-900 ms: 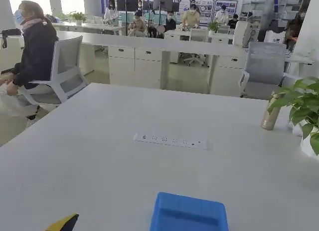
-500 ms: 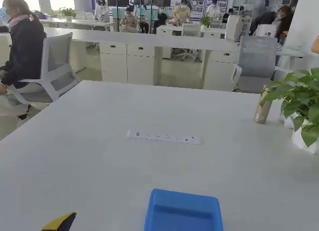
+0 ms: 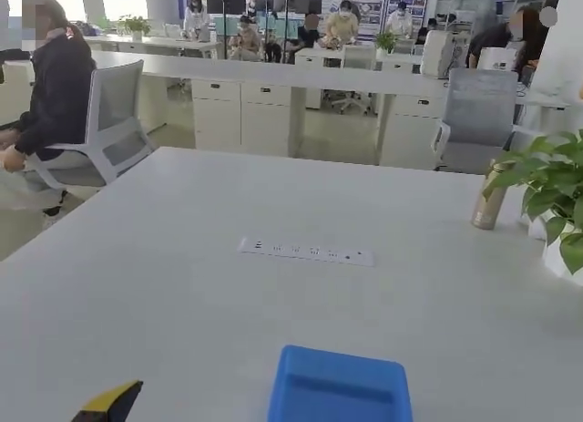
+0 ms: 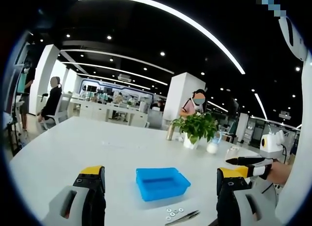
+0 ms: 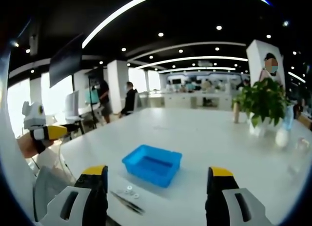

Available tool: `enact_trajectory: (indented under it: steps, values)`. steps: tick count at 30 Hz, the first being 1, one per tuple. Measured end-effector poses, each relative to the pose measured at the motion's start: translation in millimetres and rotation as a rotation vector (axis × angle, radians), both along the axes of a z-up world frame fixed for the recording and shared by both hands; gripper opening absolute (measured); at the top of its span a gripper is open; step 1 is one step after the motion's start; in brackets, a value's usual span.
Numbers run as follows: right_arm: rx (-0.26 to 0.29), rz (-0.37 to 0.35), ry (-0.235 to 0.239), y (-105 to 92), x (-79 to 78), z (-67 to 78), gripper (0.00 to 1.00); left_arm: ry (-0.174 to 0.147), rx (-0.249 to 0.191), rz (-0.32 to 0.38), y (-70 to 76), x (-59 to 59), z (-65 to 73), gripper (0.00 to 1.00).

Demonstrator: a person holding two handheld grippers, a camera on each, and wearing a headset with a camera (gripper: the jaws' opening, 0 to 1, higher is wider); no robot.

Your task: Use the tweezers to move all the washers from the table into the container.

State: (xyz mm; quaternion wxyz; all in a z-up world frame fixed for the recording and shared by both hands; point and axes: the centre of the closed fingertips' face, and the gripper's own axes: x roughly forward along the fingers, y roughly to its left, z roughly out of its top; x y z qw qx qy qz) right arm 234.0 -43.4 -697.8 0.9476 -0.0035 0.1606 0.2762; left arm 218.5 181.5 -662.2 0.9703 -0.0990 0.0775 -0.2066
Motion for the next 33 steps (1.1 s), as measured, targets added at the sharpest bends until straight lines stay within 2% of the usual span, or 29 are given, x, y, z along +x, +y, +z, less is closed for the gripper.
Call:
enact_trajectory:
  steps: [10,13,16,24,30,33]
  values:
    - [-0.004,-0.007,-0.003,-3.3,2.3,0.5,0.8,0.001,0.005,0.014,4.4,2.2,4.2,0.98]
    - [-0.029,-0.003,-0.003,-3.9,3.3,-1.2,0.79,0.001,0.027,0.009,4.2,3.0,3.0,0.98]
    - [-0.082,0.002,-0.005,-4.5,3.9,-4.5,0.78,-0.01,0.078,0.01,3.8,3.4,3.3,0.97]
    - [-0.106,-0.001,0.002,-7.7,7.3,-8.5,0.76,-0.019,0.091,-0.006,0.6,4.9,7.8,0.96]
    - [-0.086,-0.013,0.012,-11.8,8.4,-10.9,0.76,-0.001,0.095,-0.023,-1.3,3.8,4.8,0.93]
    - [-0.068,0.002,0.031,-9.9,5.8,-13.1,0.7,0.005,0.096,-0.031,-1.9,3.7,3.2,0.9]
